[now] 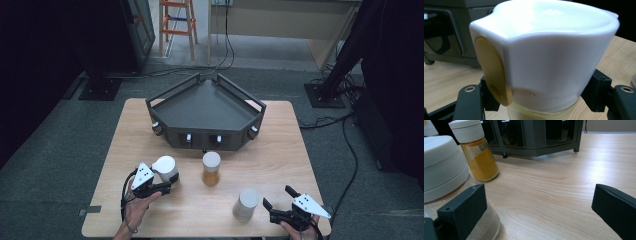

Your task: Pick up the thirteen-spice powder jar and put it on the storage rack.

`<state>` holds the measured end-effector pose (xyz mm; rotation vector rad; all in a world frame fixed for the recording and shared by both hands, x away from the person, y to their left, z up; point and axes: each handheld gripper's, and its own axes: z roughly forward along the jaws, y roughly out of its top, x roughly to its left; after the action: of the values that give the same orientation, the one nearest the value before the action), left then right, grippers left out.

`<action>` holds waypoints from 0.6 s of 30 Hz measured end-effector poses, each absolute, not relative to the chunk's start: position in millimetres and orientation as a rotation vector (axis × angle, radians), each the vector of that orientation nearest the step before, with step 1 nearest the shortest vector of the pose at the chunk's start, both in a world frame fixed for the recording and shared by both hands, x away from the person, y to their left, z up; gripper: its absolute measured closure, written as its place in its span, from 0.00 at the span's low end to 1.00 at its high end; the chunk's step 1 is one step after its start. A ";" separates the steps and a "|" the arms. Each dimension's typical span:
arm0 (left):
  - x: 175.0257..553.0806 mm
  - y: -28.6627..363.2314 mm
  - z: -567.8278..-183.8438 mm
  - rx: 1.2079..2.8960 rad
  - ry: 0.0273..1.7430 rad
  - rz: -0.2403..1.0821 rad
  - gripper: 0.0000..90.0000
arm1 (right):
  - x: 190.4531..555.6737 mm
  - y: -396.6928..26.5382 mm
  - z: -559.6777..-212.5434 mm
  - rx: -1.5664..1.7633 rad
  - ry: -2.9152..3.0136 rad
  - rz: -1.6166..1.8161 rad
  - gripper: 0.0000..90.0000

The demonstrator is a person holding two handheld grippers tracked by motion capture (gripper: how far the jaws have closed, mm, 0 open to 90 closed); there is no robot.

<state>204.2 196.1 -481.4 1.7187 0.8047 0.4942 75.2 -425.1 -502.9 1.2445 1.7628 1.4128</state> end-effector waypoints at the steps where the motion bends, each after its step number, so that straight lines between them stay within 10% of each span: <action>1: 205.3 196.0 -479.7 1.718 0.805 0.488 0.33 | 75.2 -425.2 -502.9 1.244 1.763 1.413 0.00; 18: 220.8 188.9 -449.9 1.737 0.784 0.478 0.34 | 75.6 -425.6 -503.0 1.242 1.766 1.412 0.00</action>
<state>220.8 188.9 -449.9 1.7370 0.7845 0.4778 75.6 -425.6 -503.0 1.2415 1.7665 1.4122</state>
